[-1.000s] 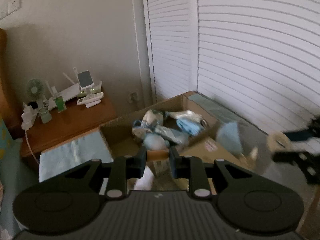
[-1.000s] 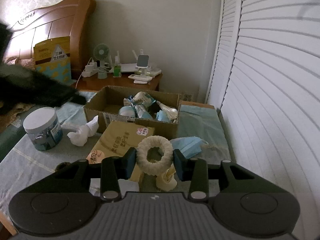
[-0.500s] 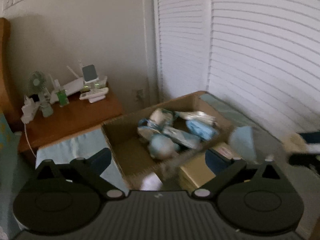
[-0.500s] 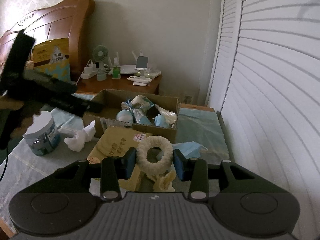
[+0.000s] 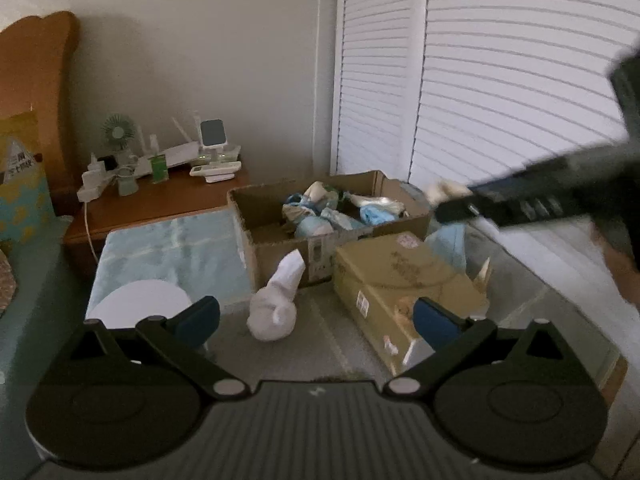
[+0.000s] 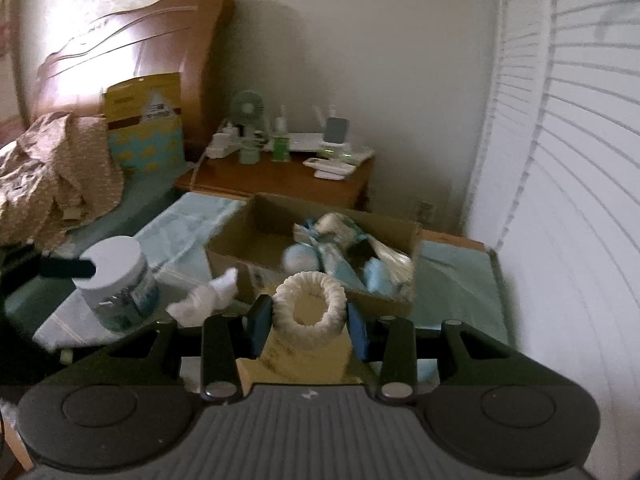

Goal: Organize soft objects
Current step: 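Carry the orange piece into the box and open the left tool while the right tool drops the ring there, then grasp the brown fuzzy ring with the left tool while the right tool approaches the cream cloth, then close the right tool on the cream folded cloth while the left tool holds the brown ring, then carry the brown ring into the box and open the left tool while the right tool lifts the cloth, then carry the cream cloth into the box and open the right tool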

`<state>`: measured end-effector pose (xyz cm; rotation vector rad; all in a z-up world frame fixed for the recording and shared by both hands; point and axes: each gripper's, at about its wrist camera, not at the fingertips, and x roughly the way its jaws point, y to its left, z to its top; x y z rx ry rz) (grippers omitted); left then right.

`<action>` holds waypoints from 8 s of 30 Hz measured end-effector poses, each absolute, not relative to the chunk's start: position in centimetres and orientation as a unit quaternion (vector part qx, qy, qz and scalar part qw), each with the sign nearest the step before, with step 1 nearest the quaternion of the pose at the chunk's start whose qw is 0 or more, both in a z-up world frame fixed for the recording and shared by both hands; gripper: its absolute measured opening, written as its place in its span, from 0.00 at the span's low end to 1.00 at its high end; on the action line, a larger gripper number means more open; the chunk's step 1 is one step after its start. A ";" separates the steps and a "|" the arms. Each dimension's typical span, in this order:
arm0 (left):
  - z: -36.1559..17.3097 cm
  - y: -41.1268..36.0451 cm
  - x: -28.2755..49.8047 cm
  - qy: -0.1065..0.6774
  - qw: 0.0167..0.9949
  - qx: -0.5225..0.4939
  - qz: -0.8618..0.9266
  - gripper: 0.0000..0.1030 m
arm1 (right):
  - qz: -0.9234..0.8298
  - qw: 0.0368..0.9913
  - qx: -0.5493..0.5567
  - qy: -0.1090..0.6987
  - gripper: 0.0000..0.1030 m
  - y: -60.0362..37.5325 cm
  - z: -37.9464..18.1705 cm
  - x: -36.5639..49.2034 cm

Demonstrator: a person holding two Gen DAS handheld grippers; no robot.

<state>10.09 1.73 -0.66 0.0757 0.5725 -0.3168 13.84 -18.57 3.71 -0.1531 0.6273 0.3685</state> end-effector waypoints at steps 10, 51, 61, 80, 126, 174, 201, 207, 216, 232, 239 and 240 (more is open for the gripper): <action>-1.4 3.7 8.6 0.285 0.950 0.019 -0.123 0.99 | 0.228 0.916 -0.093 0.317 0.44 -13.9 4.3 19.2; -3.4 4.1 6.5 0.307 0.948 0.031 -0.080 0.99 | 0.129 0.948 -0.067 0.283 1.00 -19.6 5.2 14.8; -4.3 3.0 7.0 0.322 0.941 0.022 -0.104 0.99 | 0.046 0.955 -0.041 0.291 1.00 -23.9 1.4 10.8; -7.1 0.6 9.5 0.369 0.923 0.047 -0.102 0.99 | 0.024 0.913 -0.078 0.399 1.00 -25.2 -8.1 9.7; -8.8 -1.5 10.6 0.378 0.923 0.020 -0.071 0.47 | 0.065 0.919 -0.088 0.379 0.89 -24.8 -8.0 10.5; -7.4 -0.4 10.6 0.386 0.915 0.035 -0.112 0.34 | 0.072 0.920 -0.096 0.373 0.32 -24.4 -6.3 12.4; 1.2 -0.8 22.7 0.302 0.936 0.055 -0.173 0.34 | 0.092 0.943 -0.089 0.309 0.32 -22.9 1.1 10.1; 0.2 -0.6 24.6 0.303 0.939 0.041 -0.155 0.60 | 0.093 0.943 -0.096 0.305 0.32 -22.7 1.5 10.3; -0.1 1.5 19.1 0.289 0.946 0.049 -0.142 0.96 | 0.109 0.942 -0.101 0.302 0.32 -21.7 1.8 11.2; -2.5 5.1 10.9 0.295 0.952 0.021 -0.074 0.99 | 0.209 0.921 -0.139 0.298 0.32 -14.3 3.9 17.9; -3.1 6.5 9.7 0.303 0.951 0.018 -0.054 0.99 | 0.242 0.910 -0.153 0.300 0.32 -10.5 4.3 22.8; -3.3 6.7 9.6 0.304 0.951 0.018 -0.050 0.99 | 0.245 0.909 -0.152 0.302 0.32 -10.1 4.2 23.5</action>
